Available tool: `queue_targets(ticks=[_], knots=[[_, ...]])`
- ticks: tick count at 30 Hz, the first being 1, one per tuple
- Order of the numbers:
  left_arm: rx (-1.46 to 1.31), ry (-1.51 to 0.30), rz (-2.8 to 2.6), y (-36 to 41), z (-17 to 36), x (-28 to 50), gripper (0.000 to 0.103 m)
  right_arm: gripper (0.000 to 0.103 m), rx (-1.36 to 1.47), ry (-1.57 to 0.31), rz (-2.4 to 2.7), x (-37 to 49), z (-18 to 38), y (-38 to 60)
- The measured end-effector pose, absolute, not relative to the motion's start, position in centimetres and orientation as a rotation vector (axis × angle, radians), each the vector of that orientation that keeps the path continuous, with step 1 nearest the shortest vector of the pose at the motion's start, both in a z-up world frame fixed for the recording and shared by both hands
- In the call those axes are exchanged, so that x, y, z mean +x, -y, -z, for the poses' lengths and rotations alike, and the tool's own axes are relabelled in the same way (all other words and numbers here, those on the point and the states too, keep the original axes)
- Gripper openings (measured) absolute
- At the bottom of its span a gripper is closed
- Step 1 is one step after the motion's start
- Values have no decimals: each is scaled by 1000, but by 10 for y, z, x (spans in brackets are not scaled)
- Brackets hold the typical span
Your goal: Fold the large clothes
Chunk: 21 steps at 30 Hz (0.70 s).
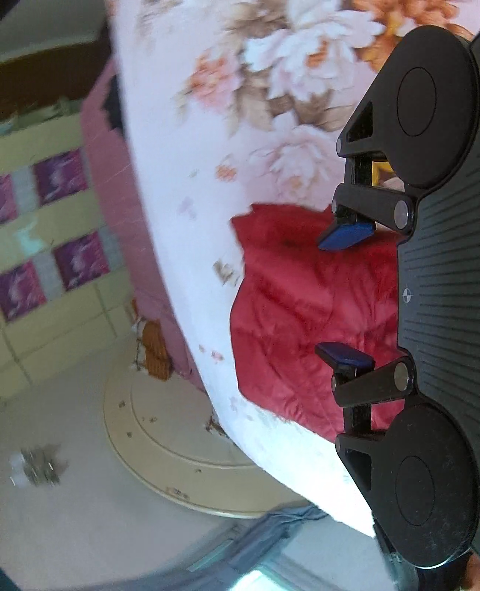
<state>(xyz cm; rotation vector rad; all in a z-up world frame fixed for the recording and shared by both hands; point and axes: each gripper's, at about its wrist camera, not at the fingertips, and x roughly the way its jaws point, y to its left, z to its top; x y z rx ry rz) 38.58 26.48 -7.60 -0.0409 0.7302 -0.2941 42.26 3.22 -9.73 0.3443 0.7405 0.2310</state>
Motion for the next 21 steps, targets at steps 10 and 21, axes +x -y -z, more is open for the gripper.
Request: queue_targets(ticks=[10, 21], knots=[[19, -763, 289, -255, 109, 370, 70, 55, 146, -838, -249, 401, 148, -71], [60, -760, 242, -249, 107, 369, 69, 54, 88, -823, -262, 399, 175, -74]])
